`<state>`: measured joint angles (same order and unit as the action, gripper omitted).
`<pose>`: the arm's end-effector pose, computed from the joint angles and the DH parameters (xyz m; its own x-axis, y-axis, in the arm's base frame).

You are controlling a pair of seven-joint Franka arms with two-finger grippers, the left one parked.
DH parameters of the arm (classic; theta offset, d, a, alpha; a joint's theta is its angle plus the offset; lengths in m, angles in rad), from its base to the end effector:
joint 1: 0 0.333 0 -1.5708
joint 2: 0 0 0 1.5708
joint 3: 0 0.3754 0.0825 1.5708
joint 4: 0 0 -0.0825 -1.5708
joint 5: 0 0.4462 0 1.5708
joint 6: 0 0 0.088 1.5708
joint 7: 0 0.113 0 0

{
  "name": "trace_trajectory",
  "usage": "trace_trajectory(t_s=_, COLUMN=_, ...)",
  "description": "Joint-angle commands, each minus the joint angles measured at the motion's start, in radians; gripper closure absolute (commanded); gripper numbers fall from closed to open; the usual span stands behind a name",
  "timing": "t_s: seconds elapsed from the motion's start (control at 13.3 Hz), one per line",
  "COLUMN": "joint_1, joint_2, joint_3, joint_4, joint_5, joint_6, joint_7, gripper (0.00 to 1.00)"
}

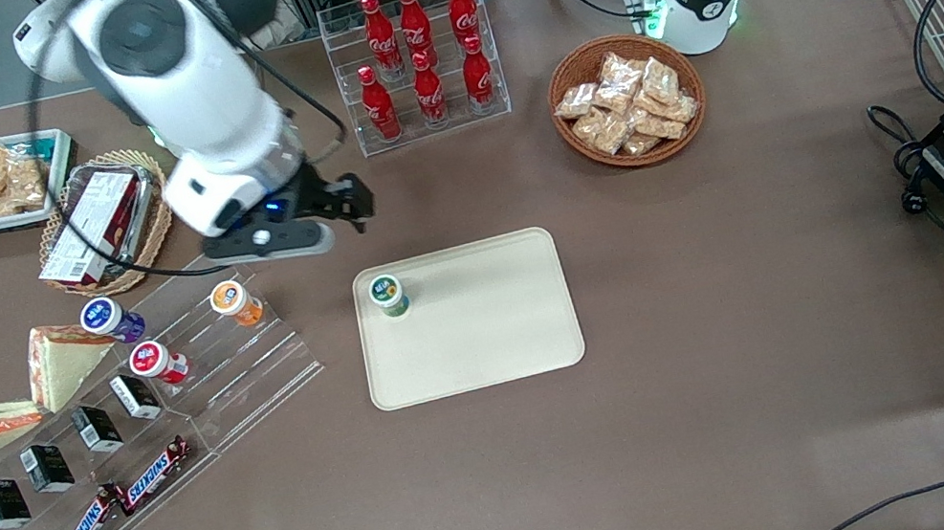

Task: Place green gum on tray

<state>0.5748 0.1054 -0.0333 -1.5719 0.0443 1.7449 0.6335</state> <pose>0.5708 0.3497 0.6256 0.9946 -0.0988 0.0304 -0.0964 -0.9927 -0.0726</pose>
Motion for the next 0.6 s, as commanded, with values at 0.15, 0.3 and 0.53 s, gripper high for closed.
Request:
trace_trajectory(t_s=0.15, joint_1=-0.469, joint_2=-0.056, joint_3=0.177, joint_4=-0.005, joint_5=-0.009, joint_6=-0.09, joint_7=-0.435, gripper=0.0)
trace_trajectory(t_s=0.3, joint_1=-0.5, joint_2=-0.062, joint_3=0.115, joint_4=-0.002, joint_5=-0.012, joint_6=-0.099, joint_7=-0.552, gripper=0.0)
trace_trajectory(t_s=0.53, joint_1=-0.472, joint_2=-0.062, joint_3=-0.003, joint_4=0.006, joint_5=-0.001, joint_6=-0.097, joint_7=-0.603, gripper=0.0)
